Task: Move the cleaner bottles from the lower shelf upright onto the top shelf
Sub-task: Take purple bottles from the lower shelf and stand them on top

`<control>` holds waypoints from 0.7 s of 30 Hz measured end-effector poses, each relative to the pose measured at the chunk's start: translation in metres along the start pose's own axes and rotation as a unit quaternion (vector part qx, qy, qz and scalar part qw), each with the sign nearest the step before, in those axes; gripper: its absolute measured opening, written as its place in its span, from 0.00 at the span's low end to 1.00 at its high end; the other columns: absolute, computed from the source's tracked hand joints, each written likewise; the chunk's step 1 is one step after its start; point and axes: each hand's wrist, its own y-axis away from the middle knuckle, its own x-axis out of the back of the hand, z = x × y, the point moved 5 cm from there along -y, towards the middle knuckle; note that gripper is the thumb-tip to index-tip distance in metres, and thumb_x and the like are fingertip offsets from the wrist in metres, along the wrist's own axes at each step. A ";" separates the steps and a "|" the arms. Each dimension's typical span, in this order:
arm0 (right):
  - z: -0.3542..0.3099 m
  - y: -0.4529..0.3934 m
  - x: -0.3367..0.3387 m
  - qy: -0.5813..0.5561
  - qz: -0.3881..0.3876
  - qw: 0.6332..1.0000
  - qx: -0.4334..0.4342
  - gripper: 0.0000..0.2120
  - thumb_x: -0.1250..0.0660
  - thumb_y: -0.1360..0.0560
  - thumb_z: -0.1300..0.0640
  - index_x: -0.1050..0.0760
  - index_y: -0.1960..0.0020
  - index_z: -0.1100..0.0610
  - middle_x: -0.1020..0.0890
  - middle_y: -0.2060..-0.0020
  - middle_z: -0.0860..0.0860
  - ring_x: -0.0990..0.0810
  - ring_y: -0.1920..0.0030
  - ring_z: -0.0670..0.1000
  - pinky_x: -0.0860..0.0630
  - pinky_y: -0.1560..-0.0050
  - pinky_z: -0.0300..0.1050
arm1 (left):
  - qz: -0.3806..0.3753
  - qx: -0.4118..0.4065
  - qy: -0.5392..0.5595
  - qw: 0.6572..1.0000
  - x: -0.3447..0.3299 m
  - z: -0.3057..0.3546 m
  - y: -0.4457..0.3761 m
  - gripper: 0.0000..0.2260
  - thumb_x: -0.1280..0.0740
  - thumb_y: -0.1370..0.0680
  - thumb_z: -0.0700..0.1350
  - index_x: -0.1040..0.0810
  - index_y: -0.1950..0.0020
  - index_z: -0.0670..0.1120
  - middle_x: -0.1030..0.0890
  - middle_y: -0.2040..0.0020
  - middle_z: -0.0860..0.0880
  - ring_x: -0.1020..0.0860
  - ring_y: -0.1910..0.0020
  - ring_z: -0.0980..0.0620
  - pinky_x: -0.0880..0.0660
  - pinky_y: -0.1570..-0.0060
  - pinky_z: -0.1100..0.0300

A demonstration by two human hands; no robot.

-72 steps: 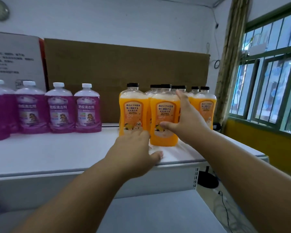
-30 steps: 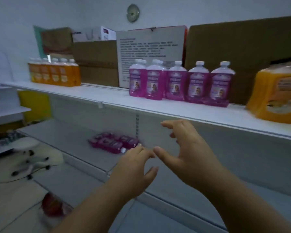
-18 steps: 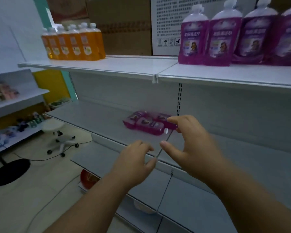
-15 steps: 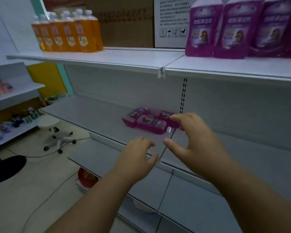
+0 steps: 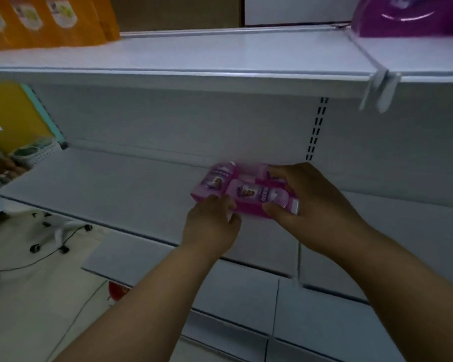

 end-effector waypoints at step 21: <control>0.023 -0.046 -0.109 0.064 -0.008 0.948 -0.310 0.29 0.36 0.26 0.41 0.39 0.27 0.43 0.33 0.32 0.56 0.30 0.34 0.61 0.28 0.36 0.56 | -0.166 0.194 0.404 0.878 -0.021 -0.111 -0.100 0.27 0.24 0.41 0.56 0.17 0.47 0.42 0.15 0.53 0.41 0.16 0.53 0.40 0.20 0.53 0.48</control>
